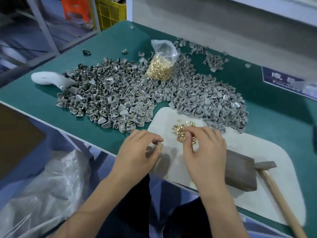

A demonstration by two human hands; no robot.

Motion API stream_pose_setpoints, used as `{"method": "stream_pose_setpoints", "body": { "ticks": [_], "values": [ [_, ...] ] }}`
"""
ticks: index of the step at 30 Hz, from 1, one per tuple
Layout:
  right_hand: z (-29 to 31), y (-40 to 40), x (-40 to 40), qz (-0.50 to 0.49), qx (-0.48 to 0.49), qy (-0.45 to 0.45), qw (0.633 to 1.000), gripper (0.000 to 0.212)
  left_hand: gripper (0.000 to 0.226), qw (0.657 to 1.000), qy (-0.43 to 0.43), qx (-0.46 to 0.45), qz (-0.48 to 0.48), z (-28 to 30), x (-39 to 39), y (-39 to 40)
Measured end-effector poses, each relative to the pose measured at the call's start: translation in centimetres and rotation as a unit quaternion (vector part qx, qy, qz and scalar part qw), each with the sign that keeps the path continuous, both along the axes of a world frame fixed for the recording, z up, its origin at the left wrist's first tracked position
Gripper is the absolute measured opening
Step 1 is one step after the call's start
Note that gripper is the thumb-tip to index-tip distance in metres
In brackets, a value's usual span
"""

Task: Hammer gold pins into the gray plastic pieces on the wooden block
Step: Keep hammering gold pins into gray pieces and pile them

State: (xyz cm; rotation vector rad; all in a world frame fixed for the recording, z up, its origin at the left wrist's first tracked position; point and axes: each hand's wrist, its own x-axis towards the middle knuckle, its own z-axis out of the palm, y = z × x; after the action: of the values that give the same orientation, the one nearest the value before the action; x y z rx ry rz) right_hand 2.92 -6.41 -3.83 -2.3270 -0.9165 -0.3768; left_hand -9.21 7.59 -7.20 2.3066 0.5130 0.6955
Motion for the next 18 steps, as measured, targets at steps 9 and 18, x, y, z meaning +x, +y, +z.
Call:
{"method": "stream_pose_setpoints", "body": {
  "ticks": [9, 18],
  "values": [
    [-0.3, -7.7, 6.5, -0.205, -0.072, 0.111, 0.97, 0.022, 0.012, 0.987, 0.012, -0.022, -0.161, 1.3, 8.3, -5.7],
    [-0.7, -8.1, 6.7, -0.235, -0.096, 0.102, 0.962, 0.031, 0.01, 0.984, 0.069, 0.007, -0.165, 2.6, 16.9, -4.7]
  ]
}}
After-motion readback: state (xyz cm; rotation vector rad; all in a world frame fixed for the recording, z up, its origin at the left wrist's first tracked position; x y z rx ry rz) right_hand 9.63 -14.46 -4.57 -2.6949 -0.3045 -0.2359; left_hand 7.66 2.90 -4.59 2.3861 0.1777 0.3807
